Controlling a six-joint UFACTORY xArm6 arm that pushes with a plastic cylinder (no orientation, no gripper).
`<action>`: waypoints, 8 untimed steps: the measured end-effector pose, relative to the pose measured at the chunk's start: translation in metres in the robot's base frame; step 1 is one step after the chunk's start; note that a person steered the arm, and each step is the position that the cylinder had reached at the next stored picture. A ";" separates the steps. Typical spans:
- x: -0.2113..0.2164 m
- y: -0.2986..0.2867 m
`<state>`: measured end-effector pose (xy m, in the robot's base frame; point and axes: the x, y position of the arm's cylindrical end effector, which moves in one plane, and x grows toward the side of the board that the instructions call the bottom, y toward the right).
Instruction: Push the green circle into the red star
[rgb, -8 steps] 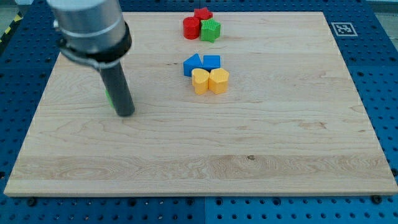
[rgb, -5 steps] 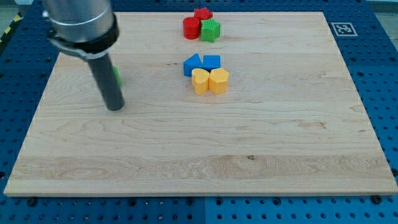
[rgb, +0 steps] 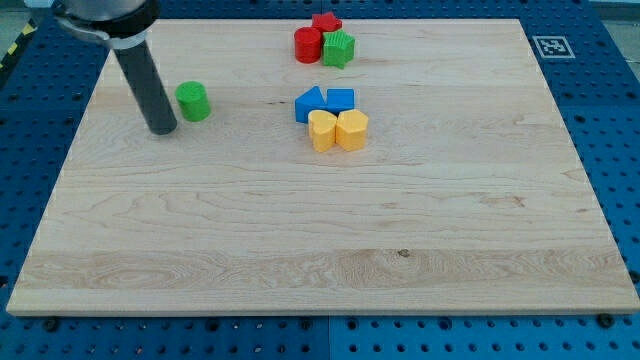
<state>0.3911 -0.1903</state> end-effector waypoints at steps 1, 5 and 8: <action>-0.068 0.003; -0.017 0.036; -0.090 0.032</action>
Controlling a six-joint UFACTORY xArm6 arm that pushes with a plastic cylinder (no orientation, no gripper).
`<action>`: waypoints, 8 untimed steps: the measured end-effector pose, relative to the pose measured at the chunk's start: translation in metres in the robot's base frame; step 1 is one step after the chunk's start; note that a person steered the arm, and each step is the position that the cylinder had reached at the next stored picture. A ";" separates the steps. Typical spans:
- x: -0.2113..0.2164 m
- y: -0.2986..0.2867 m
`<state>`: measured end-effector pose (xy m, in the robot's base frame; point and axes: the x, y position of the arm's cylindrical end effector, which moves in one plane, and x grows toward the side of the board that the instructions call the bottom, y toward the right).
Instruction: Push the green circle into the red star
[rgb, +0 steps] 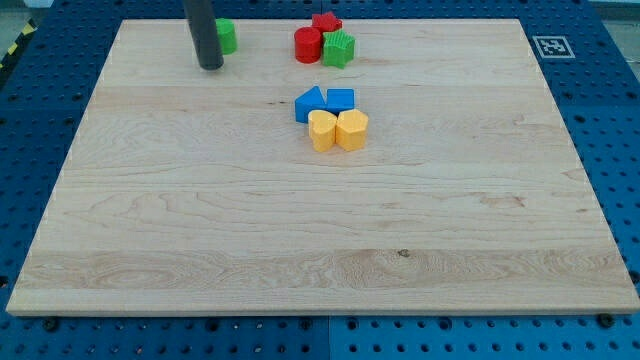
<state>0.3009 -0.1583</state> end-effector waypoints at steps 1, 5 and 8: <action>0.002 -0.040; -0.076 0.053; -0.042 0.017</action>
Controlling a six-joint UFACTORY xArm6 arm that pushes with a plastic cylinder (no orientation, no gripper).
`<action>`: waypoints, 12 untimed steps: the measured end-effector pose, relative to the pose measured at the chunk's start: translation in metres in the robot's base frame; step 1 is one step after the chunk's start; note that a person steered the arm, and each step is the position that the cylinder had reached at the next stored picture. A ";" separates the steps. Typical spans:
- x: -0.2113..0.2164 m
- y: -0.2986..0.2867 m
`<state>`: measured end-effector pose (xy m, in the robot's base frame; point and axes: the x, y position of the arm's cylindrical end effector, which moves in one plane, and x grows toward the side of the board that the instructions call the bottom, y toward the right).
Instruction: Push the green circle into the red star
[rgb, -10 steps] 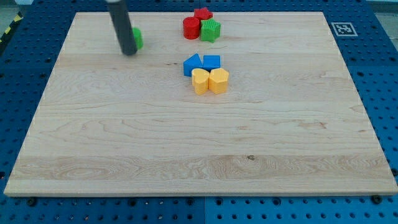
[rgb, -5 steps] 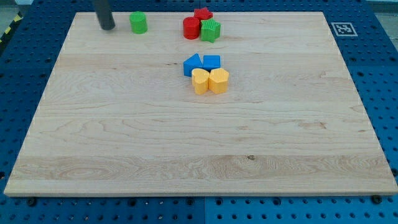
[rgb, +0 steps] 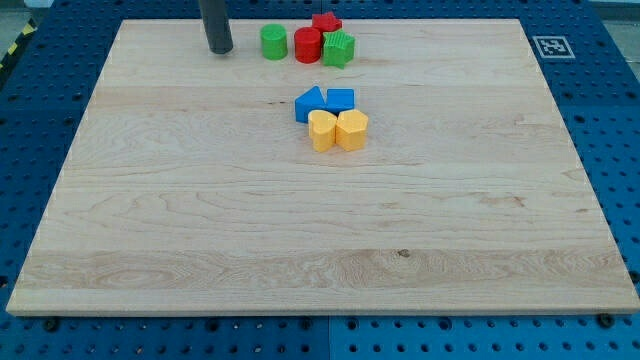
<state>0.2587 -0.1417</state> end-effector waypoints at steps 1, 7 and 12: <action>0.000 0.026; -0.023 0.047; -0.043 0.105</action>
